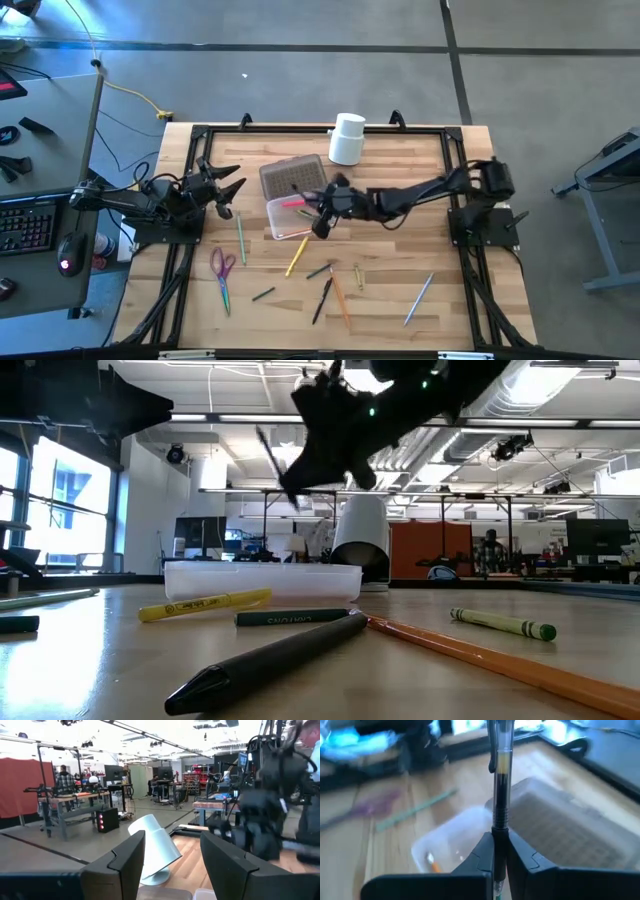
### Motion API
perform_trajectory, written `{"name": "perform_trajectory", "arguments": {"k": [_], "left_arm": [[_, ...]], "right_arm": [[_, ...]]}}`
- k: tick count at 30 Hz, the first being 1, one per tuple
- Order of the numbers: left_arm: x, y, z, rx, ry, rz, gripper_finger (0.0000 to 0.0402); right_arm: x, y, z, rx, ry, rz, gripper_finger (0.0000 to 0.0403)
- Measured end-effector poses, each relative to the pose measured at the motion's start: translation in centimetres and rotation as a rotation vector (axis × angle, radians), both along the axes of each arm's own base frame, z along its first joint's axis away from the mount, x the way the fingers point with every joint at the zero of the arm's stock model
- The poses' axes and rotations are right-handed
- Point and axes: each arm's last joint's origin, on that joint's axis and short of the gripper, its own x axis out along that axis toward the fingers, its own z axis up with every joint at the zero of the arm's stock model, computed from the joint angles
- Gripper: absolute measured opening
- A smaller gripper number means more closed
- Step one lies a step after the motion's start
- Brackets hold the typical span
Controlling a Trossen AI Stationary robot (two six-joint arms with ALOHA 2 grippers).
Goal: Pick & place school supplies into a supply box
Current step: Put the top black pen into the black supply box, then put the left light blue colored pencil into the black supply box
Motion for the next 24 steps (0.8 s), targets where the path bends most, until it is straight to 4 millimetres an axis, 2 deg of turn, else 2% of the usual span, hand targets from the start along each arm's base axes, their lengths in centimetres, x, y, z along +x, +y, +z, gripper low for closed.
{"name": "perform_trajectory", "arguments": {"k": [4, 7, 24], "left_arm": [[0.0, 0.0, 0.0, 0.0, 0.003, 0.0, 0.0225], [0.0, 0.0, -0.2, -0.003, 0.014, -0.001, 0.0225], [0.2, 0.0, -1.2, -0.035, 0.102, -0.009, 0.0225]], "right_arm": [[0.4, -0.3, -3.6, -0.009, 0.135, 0.011, 0.0018], [0.6, -0.5, -5.1, -0.002, 0.197, 0.016, 0.0029], [0.6, -4.0, -5.4, 0.067, 0.192, -0.043, 0.0079]]}}
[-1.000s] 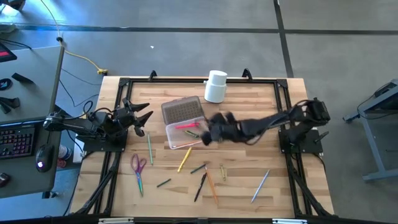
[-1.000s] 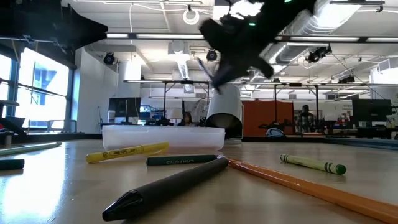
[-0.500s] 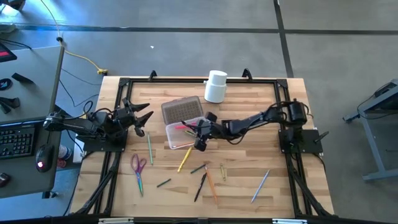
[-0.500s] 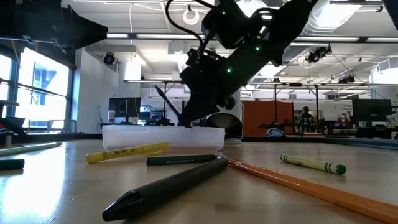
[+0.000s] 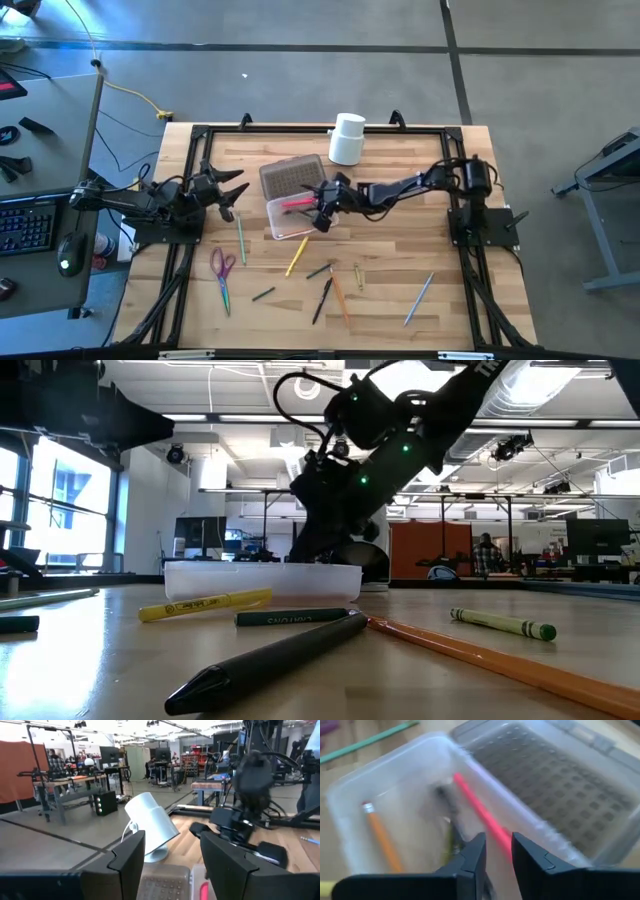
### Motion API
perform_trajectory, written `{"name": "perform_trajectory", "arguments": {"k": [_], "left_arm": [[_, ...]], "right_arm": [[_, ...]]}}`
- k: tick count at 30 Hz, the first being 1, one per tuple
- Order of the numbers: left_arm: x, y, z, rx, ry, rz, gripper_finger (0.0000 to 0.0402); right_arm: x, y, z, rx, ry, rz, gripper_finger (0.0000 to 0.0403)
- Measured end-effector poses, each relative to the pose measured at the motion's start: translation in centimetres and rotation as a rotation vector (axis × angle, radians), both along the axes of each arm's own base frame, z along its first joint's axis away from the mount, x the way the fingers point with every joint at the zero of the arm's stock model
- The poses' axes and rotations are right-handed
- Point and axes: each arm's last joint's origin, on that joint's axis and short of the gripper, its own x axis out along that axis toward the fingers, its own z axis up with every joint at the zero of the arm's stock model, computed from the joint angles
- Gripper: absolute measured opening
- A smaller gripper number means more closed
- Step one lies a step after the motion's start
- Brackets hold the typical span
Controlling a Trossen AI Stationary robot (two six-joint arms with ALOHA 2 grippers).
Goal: Pick & place school supplies into a supply box
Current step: Put the left light blue colored pencil into the black supply box
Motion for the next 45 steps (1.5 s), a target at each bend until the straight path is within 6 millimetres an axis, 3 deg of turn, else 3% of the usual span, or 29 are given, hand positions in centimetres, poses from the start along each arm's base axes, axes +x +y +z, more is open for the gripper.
{"name": "perform_trajectory", "arguments": {"k": [7, 17, 21, 30, 38, 45], "left_arm": [[0.1, -0.4, 0.1, 0.04, 0.057, -0.168, 0.0225], [0.8, -1.2, 4.1, 0.016, 0.188, -0.423, 0.0225], [1.9, -1.8, 3.3, 0.017, 0.313, -0.549, 0.0225], [5.3, -2.5, 0.2, 0.09, 0.595, -0.62, 0.0225], [6.6, -1.7, -1.9, 0.139, 0.79, -0.295, 0.0225], [6.4, -1.4, -2.3, 0.015, 0.783, -0.133, 0.0225]], "right_arm": [[-0.1, -2.4, 1.3, -0.006, -0.073, -0.057, 0.0108], [0.5, -5.2, 4.9, 0.057, -0.405, 0.085, 0.0114], [0.5, -5.5, 5.2, 0.058, -0.445, 0.122, 0.0114], [0.4, -6.3, 5.7, -0.098, -0.452, 0.19, 0.0114], [1.2, -7.2, 9.0, -0.186, -0.541, 0.246, 0.0114], [1.8, -7.1, 10.3, -0.192, -0.565, 0.251, 0.0114]]}}
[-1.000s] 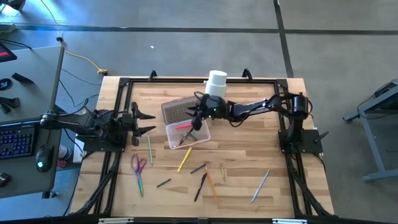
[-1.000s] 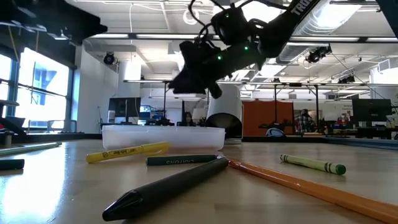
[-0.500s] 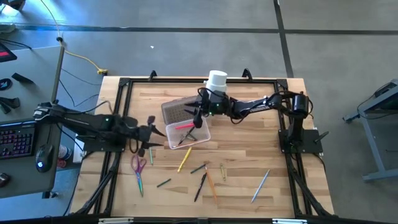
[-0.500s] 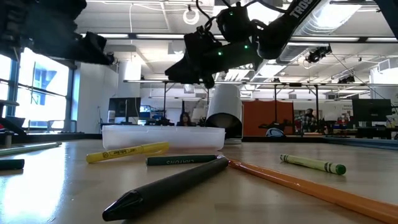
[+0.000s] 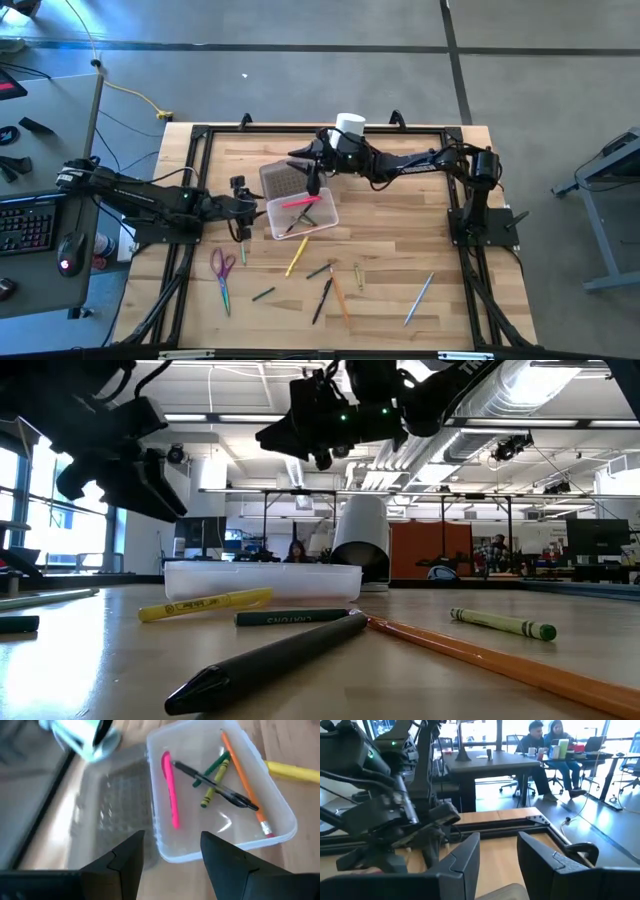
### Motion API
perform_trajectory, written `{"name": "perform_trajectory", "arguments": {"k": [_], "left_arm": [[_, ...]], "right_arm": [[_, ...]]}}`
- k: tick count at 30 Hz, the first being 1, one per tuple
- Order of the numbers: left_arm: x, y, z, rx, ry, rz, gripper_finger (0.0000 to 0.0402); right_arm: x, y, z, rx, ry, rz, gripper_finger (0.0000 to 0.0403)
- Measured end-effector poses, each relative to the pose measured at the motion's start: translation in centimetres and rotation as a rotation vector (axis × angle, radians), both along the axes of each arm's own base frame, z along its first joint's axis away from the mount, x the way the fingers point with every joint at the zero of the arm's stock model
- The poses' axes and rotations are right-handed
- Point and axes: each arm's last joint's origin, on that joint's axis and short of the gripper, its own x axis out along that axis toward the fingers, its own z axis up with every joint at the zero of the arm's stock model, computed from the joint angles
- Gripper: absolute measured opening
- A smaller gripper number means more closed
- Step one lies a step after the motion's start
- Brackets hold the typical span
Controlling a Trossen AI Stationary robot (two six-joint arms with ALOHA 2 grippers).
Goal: Pick & place school supplies into a supply box
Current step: Put the left light blue colored pencil into the black supply box
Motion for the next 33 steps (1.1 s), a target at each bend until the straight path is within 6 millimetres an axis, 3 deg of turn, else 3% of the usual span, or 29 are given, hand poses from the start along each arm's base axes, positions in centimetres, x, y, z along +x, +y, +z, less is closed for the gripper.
{"name": "perform_trajectory", "arguments": {"k": [6, 9, 16, 25, 33], "left_arm": [[-0.1, 0.0, -0.2, -0.262, -0.104, 0.206, 0.0225], [-0.4, 0.1, -0.5, -0.296, -0.079, 0.252, 0.0225], [-2.0, 0.2, -1.9, -0.531, -0.013, 0.544, 0.0225], [-3.9, 0.5, -2.8, -0.635, 0.051, 0.833, 0.0225], [-4.0, 0.5, -2.9, -0.635, 0.032, 0.87, 0.0225]], "right_arm": [[0.1, 0.7, -0.2, 0.008, 0.023, 0.017, 0.0114], [0.3, 1.1, -0.3, 0.009, 0.028, 0.028, 0.0114], [0.3, 1.5, -0.3, 0.003, 0.028, 0.04, 0.0114], [0.2, 0.7, 0.3, -0.064, -0.021, 0.02, 0.0114], [0.0, 0.2, 1.1, -0.162, -0.092, 0.005, 0.0114]]}}
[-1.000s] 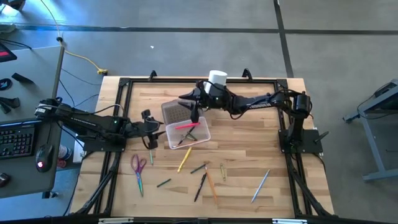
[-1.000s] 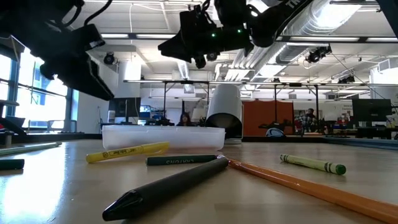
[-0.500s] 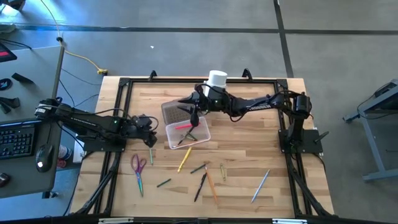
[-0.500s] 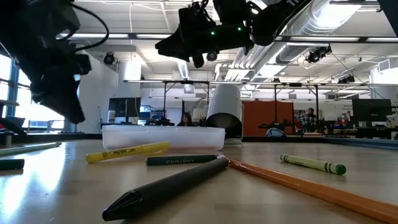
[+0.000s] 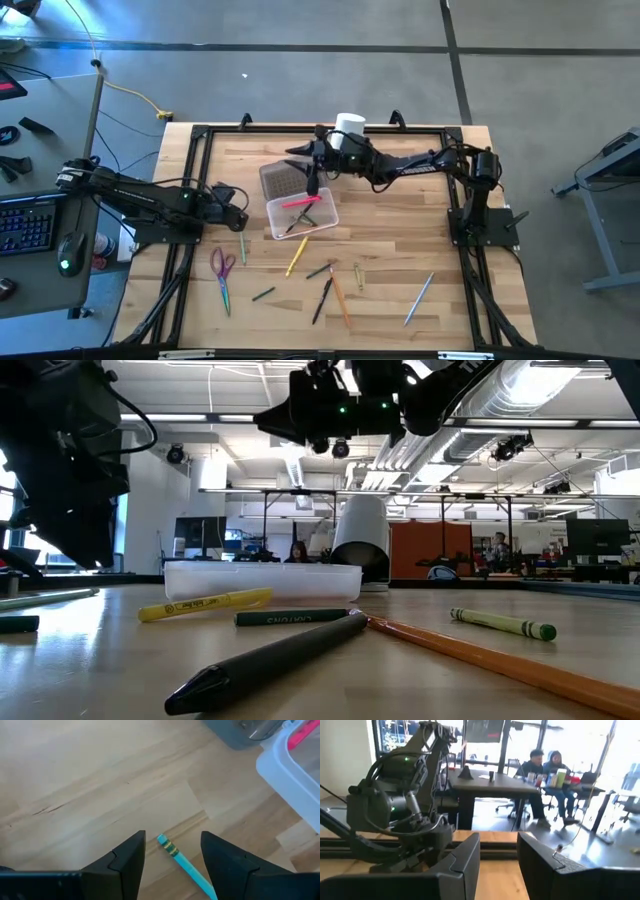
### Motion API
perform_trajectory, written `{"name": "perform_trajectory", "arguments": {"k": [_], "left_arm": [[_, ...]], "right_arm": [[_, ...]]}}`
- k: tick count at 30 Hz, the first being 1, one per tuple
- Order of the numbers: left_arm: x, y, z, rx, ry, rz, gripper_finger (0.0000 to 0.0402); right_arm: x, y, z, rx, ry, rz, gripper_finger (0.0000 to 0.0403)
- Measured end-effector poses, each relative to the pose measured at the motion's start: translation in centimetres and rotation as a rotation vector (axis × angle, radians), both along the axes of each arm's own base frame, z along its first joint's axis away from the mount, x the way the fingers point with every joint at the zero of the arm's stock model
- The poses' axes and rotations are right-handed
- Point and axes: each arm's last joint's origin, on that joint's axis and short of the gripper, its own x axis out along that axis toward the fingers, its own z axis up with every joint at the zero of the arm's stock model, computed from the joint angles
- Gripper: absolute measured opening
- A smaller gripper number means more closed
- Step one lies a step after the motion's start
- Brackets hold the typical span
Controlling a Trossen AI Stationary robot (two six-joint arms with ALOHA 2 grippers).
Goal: Pick & place school supplies into a supply box
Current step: Put the left light blue colored pencil into the black supply box
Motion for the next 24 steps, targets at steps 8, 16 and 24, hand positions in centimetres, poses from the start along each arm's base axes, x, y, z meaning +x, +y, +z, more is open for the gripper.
{"name": "perform_trajectory", "arguments": {"k": [8, 16, 24], "left_arm": [[-0.6, 0.0, -1.5, -0.06, -0.013, 0.089, 0.0225], [-0.8, 0.1, -2.2, -0.052, -0.024, 0.1, 0.0225], [-0.9, 0.1, -2.5, -0.046, -0.009, 0.075, 0.0225]], "right_arm": [[-0.1, -0.3, 0.4, -0.115, -0.03, -0.015, 0.0114], [-0.1, -0.3, 0.6, -0.12, -0.046, -0.016, 0.0114], [-0.1, -0.3, 0.5, -0.119, -0.043, -0.015, 0.0114]]}}
